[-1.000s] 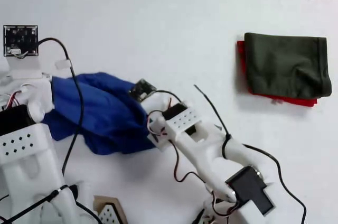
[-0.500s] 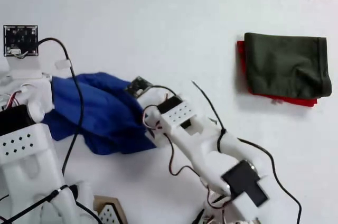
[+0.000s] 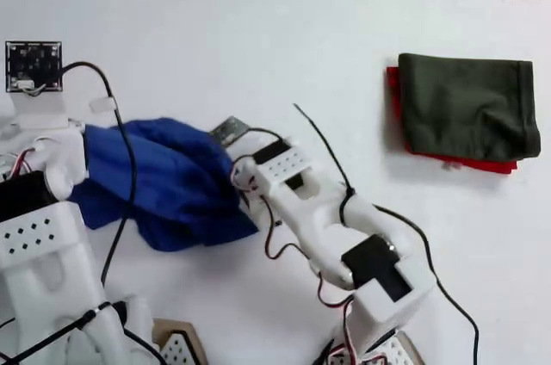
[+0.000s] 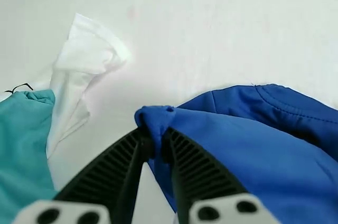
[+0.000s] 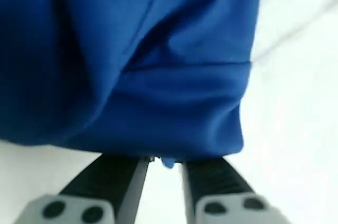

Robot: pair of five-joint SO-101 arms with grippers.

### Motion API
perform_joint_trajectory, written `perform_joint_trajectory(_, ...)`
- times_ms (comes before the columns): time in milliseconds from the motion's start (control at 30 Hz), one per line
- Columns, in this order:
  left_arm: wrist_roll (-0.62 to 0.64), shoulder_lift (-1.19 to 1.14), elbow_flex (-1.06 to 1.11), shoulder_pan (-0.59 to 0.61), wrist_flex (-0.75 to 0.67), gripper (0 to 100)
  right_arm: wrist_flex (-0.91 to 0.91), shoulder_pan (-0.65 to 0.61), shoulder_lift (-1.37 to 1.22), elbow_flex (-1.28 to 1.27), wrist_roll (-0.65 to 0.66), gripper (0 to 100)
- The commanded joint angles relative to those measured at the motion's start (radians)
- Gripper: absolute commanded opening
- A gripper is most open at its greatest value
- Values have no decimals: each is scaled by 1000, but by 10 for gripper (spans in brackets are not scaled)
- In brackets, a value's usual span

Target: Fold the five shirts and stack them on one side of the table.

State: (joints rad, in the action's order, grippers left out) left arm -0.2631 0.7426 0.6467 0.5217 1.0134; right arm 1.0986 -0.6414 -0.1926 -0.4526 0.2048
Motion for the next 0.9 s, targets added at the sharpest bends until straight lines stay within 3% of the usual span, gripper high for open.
perform_joint_trajectory(0,0,15,30,6,-35,26,15,30,79,20,-6,20)
perform_joint_trajectory(300,0,14,140,-20,-54,26,45,228,443,20,2,19)
perform_joint_trajectory(500,2,17,137,-157,-11,26,44,371,538,32,3,19)
perform_joint_trajectory(867,2,9,-427,-347,293,26,110,555,659,365,38,19)
